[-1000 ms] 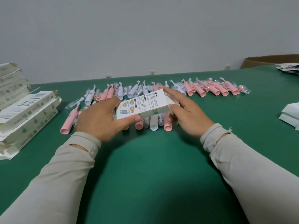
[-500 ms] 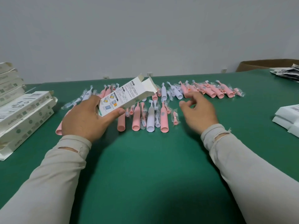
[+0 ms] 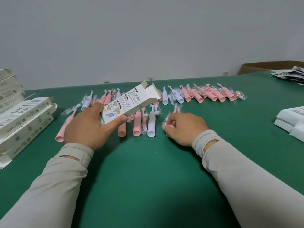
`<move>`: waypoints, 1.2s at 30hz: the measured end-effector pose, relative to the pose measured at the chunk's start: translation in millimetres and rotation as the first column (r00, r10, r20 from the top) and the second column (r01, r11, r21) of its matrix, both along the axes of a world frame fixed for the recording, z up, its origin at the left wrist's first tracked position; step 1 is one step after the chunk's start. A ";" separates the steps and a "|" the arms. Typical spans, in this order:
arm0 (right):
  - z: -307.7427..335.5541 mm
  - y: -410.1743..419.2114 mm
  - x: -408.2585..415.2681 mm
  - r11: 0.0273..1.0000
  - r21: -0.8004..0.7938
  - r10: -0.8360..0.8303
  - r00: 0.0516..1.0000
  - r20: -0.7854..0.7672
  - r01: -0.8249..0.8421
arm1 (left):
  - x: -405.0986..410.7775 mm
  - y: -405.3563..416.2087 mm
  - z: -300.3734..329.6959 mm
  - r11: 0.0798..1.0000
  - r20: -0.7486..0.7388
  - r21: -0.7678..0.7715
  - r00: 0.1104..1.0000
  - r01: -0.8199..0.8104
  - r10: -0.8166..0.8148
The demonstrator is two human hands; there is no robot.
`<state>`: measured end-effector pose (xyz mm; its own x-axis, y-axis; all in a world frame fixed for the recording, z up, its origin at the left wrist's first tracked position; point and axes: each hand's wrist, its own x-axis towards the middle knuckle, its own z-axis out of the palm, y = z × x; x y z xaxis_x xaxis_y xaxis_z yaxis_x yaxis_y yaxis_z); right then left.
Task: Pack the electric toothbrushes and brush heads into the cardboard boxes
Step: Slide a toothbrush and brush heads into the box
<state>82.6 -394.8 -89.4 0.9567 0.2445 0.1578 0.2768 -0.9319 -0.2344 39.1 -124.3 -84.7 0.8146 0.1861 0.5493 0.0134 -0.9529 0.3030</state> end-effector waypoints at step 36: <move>2.0 -21.7 1.6 0.946 -0.004 -0.322 0.940 -0.115 0.323 | 6.2 -0.1 -7.2 0.994 -0.035 0.065 0.996 0.089 -0.087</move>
